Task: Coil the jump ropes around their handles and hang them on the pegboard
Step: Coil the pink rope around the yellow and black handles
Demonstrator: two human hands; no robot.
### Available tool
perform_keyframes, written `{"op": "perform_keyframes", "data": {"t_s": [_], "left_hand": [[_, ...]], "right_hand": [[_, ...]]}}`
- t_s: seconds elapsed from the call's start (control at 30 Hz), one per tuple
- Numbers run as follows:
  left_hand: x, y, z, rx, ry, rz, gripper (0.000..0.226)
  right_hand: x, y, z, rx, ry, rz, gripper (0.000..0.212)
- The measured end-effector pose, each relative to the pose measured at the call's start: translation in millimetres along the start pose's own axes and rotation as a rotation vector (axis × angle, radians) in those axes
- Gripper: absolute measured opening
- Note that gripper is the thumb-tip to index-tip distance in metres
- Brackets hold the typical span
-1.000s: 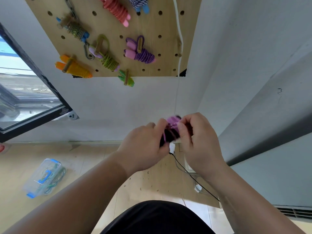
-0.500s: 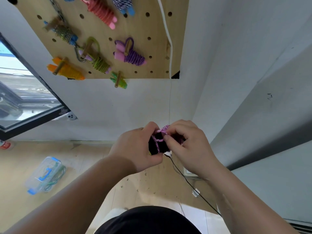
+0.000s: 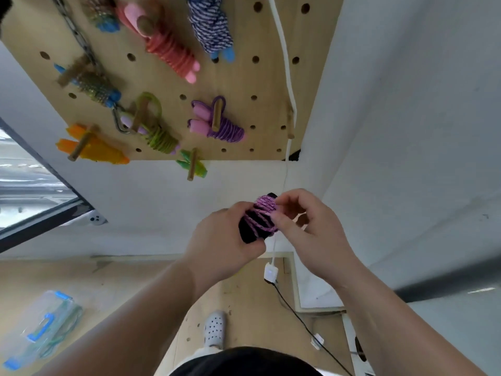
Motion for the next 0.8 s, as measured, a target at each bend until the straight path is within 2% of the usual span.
{"op": "perform_keyframes", "data": {"t_s": [0.1, 0.23, 0.3, 0.37, 0.5, 0.6, 0.67, 0.73, 0.8], "left_hand": [[6.4, 30.3, -15.3, -0.027, 0.19, 0.075, 0.062], [22.2, 62.1, -21.6, 0.0, 0.122, 0.111, 0.079], [33.7, 77.7, -16.2, 0.082, 0.061, 0.09, 0.087], [48.1, 90.4, -9.4, 0.17, -0.061, 0.033, 0.085], [57.6, 106.0, 12.6, 0.295, -0.327, 0.005, 0.033], [49.2, 105.8, 32.9, 0.452, -0.714, -0.086, 0.023], [39.2, 105.7, 39.1, 0.535, -0.977, -0.126, 0.03], [28.9, 106.7, 38.8, 0.577, -1.089, -0.126, 0.04], [20.1, 106.2, 38.5, 0.587, -1.113, -0.124, 0.04]], "right_hand": [[-6.9, 25.7, 18.8, -0.024, -0.228, 0.055, 0.025], [-12.4, 51.9, 27.5, -0.112, -0.364, 0.092, 0.009], [-20.8, 58.5, 28.0, -0.117, -0.281, 0.163, 0.011], [-32.8, 59.1, 30.3, -0.113, -0.064, 0.271, 0.018], [-44.9, 59.1, 29.1, -0.237, 0.52, 0.351, 0.031], [-42.2, 66.2, 22.6, -0.268, 0.548, 0.311, 0.022], [-43.0, 71.8, 14.5, -0.288, 0.546, 0.284, 0.021], [-44.5, 76.6, 5.7, -0.304, 0.533, 0.268, 0.019], [-44.5, 80.6, 1.4, -0.289, 0.538, 0.266, 0.018]]}}
Point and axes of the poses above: each hand's wrist, its own y-axis towards the middle knuckle, its own z-axis out of the palm, x = y × z, the point moved 10 cm from there along y, towards the middle knuckle, and after that the axes turned 1 degree about y, right-handed, at the moved point
